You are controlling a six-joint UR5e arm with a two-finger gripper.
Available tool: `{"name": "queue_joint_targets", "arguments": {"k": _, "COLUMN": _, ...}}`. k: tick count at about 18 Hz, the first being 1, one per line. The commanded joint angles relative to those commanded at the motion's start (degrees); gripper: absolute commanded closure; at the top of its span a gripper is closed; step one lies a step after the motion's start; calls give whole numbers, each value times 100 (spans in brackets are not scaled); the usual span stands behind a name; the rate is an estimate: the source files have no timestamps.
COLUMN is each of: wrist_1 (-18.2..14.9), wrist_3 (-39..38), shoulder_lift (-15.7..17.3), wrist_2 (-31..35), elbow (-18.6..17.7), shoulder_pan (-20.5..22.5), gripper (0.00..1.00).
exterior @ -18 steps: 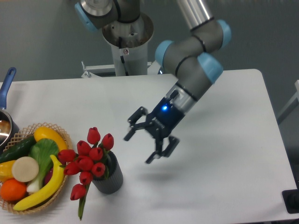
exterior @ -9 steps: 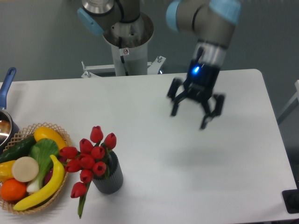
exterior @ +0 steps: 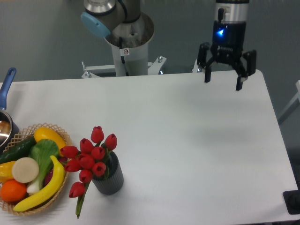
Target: Insert the flowers into the vase
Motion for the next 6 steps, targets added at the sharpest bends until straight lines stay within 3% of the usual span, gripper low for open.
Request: {"name": "queue_joint_targets", "arguments": {"k": 6, "wrist_1": -265, "wrist_3": 794, "shoulder_lift": 106, "wrist_2": 18, "elbow": -44, "shoulder_pan": 308, "gripper": 0}}
